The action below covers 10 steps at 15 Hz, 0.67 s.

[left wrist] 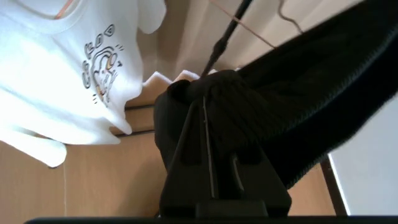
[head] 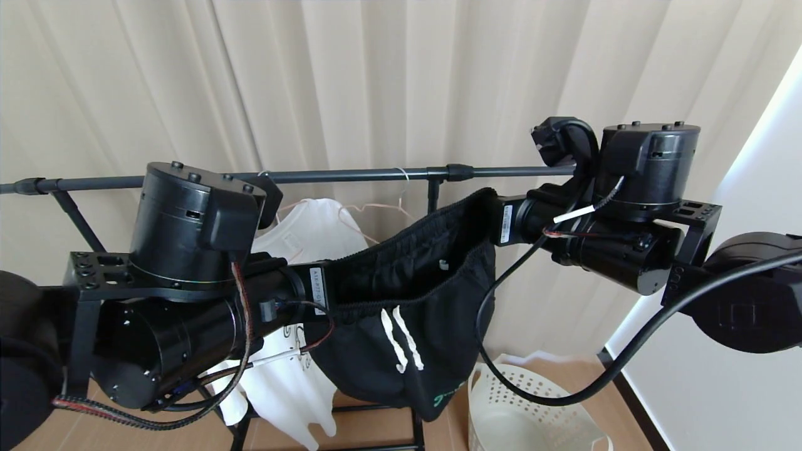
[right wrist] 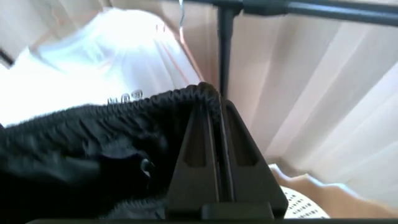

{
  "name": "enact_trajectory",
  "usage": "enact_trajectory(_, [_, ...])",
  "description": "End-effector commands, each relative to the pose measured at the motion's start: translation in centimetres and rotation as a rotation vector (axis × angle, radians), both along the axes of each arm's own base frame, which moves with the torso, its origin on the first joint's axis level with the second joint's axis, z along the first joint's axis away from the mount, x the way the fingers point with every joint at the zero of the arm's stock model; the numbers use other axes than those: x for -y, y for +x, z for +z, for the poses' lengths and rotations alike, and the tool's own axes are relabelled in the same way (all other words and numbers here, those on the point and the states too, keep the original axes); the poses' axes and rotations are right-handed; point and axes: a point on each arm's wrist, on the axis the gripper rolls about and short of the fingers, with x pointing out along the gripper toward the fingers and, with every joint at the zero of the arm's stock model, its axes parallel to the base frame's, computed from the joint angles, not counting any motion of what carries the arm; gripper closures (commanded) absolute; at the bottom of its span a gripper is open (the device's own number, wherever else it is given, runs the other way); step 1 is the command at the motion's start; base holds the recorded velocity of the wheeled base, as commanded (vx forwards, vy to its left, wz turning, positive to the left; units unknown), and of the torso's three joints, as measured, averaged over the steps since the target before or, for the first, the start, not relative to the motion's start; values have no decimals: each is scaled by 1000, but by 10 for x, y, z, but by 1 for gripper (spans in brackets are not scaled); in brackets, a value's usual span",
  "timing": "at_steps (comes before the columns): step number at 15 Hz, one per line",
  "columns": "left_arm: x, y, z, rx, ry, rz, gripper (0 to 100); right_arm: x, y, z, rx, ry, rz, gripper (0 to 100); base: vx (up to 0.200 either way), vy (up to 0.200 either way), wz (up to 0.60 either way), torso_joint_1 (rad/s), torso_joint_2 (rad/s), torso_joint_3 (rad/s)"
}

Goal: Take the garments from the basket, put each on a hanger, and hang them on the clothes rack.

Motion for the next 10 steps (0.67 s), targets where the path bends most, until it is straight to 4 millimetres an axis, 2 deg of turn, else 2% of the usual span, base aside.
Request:
enact_trajectory(1, [0,-10,17,44,-42,-35,100,2,-4,16,38,40,-7,100,0,0,0,0,0,0])
enact_trajectory(4, [2,-6,29,77,-66,-36,100,11,-17,33,72,62,-7,100,0,0,0,0,0,0])
enact_trajectory(6, [4,0,36,94,-82,-23,100,24,-35,41,40,32,-1,100,0,0,0,0,0,0])
enact_trajectory(10, [9,47,43,117,-93,69,100,62,-97,46,14,-208,187,100,0,0,0,0,0,0])
